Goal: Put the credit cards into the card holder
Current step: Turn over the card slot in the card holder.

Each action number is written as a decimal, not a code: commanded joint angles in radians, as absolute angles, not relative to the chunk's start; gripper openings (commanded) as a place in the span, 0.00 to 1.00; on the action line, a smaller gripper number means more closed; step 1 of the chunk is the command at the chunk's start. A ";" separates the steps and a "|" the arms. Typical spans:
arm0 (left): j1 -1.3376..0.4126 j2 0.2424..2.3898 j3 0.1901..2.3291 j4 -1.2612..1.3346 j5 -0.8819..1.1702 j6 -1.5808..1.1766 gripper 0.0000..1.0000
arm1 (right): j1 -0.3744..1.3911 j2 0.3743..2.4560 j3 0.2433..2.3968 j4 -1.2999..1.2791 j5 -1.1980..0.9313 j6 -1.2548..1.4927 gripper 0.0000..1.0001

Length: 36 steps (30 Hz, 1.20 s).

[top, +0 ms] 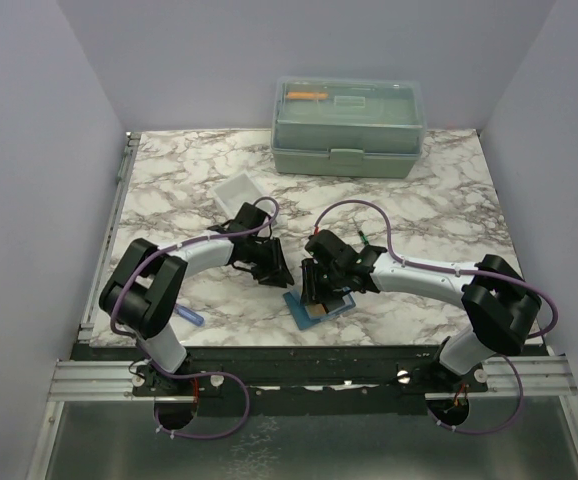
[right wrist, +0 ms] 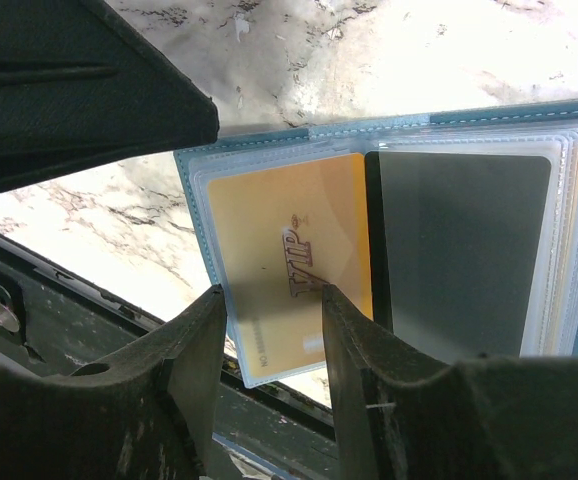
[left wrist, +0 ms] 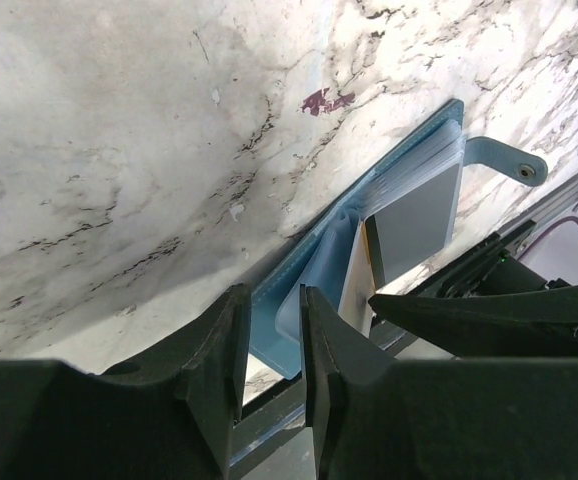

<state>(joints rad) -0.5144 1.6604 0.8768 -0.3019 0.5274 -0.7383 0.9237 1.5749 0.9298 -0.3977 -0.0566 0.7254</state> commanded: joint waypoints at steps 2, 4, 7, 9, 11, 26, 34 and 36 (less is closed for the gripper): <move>-0.530 1.681 0.894 -0.311 0.569 -0.715 0.32 | 0.930 1.571 0.924 -0.401 -0.034 0.732 0.44; -0.532 1.682 0.894 -0.309 0.579 -0.711 0.32 | 0.930 1.572 0.923 -0.399 -0.035 0.732 0.44; -0.543 1.676 0.893 -0.303 0.592 -0.705 0.33 | 0.930 1.574 0.922 -0.398 -0.037 0.733 0.44; -0.552 1.672 0.890 -0.301 0.592 -0.699 0.34 | 0.930 1.574 0.922 -0.399 -0.038 0.733 0.44; -0.563 1.668 0.891 -0.300 0.590 -0.690 0.36 | 0.930 1.572 0.922 -0.400 -0.040 0.735 0.44; -0.593 1.683 0.924 -0.299 0.615 -0.654 0.46 | 0.930 1.558 0.952 -0.504 0.037 0.727 0.61; -0.598 1.714 0.944 -0.300 0.613 -0.649 0.50 | 0.927 1.508 0.955 -0.603 0.121 0.701 0.67; -0.599 1.722 0.950 -0.301 0.609 -0.646 0.52 | 0.920 1.501 0.953 -0.622 0.131 0.697 0.67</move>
